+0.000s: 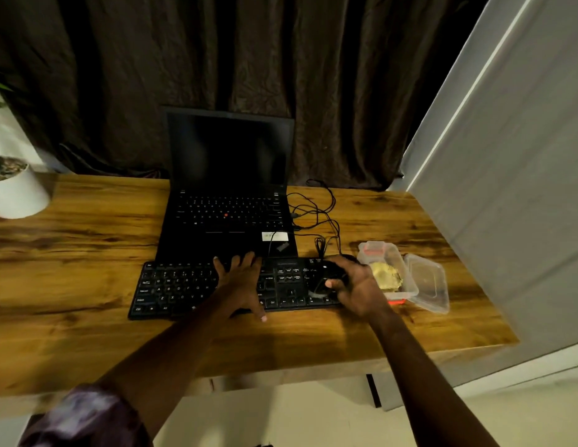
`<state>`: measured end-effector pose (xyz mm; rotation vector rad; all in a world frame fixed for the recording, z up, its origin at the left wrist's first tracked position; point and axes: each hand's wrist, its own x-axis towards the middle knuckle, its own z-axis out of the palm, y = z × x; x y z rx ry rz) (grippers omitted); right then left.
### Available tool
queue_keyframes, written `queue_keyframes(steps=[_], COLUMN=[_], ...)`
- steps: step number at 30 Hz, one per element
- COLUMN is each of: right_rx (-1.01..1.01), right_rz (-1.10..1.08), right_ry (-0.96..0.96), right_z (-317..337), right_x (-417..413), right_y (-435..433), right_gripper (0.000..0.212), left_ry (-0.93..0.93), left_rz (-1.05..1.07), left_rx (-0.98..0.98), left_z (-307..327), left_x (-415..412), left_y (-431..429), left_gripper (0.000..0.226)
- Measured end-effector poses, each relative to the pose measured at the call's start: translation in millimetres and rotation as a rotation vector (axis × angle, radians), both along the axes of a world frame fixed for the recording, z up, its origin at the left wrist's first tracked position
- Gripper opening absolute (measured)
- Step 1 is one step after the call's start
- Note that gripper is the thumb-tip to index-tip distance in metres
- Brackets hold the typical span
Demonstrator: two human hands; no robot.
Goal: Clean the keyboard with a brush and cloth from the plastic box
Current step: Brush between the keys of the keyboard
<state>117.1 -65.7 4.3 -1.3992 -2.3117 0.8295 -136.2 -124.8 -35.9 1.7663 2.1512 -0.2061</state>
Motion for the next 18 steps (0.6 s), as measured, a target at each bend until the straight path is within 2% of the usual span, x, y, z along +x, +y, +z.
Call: queue_keyframes(steps=[3,7,11,15,18], right_rx=[0.054,0.073,0.012,-0.061,-0.082], right_rz=[-0.039,-0.08,-0.021,0.04,0.066], right_ry=[0.044,0.011,0.025,-0.023,-0.046], right_z=[3,1,4,-7,1], right_x=[19,30,11,-15,-30], right_y=[7,13,6,3,-10], right_gripper=[0.052,0.056,0.051,0.061,0.054], left_ry=[-0.001,0.001,-0.024,-0.038,-0.041], left_rz=[0.0,0.003,0.005,0.019,0.017], left_rx=[0.0,0.0,0.013,0.011,0.009], left_z=[-1,-1,-1,-2,-3], left_x=[0,-1,0,-1,-2], left_y=[0,-1,-1,-2,-2], left_gripper=[0.144,0.144,0.145,0.146,0.146])
